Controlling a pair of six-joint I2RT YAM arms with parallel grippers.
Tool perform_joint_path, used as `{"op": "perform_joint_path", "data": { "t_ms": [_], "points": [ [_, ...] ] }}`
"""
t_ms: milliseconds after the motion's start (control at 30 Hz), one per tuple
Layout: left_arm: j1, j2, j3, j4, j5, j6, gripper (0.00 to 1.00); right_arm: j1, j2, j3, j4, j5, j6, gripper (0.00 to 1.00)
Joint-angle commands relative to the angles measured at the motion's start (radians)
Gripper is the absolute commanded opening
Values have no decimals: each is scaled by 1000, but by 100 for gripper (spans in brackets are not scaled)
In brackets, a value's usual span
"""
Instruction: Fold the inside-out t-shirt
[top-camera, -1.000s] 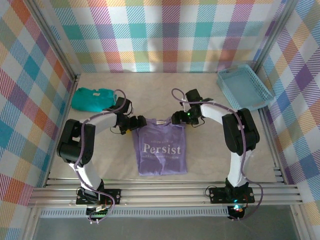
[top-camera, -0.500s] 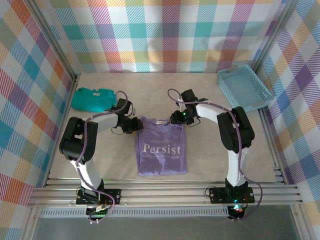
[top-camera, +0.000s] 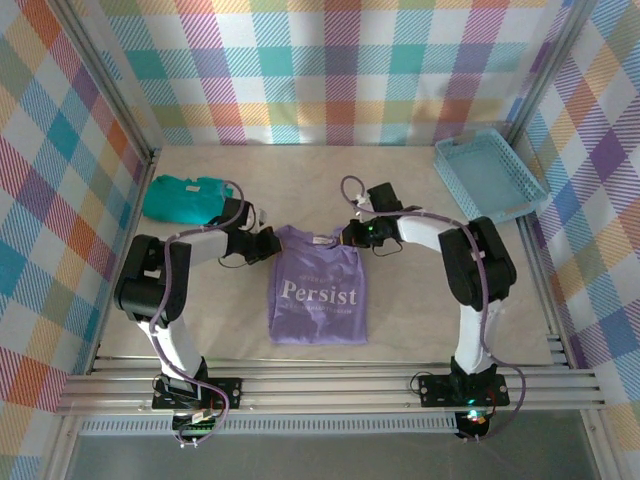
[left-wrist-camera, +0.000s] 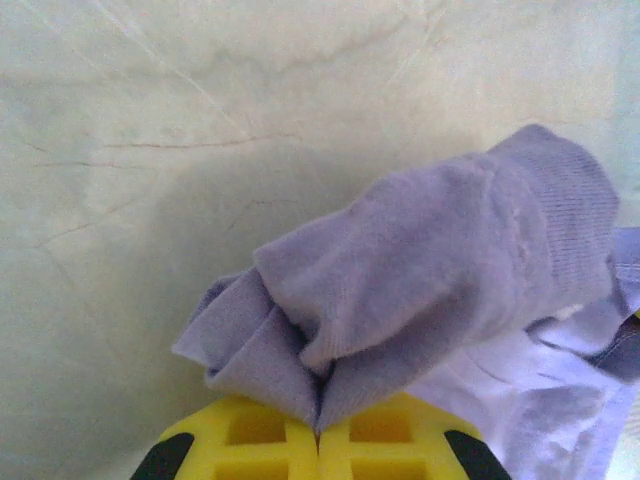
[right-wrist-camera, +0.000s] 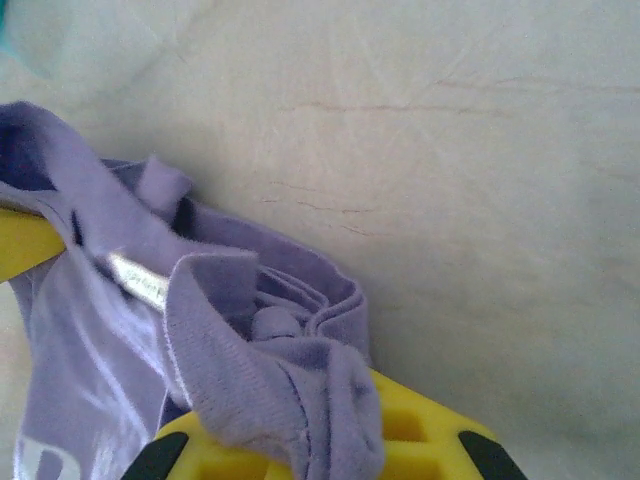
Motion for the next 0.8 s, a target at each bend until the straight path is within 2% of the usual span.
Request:
{"op": "perform_joint_path", "data": {
  "t_ms": [0,167,533,667,767],
  "points": [
    [14,-79,-25,148,76,-48,0,-20,-118,-45,119,-16,-5,0],
    [18,-86,45,181,63,-50,0,-41,-165,-24,149,23,-23,0],
    [44,-36,633,-48,49,13,0,-129,-211,433,-5,40,-143,0],
    [35,-64,619,-48,75,16,0,-129,-257,417,-5,10,-162,0],
    [25,-124,452,12,78,21,0,-129,-304,289,37,-42,-135,0]
  ]
}}
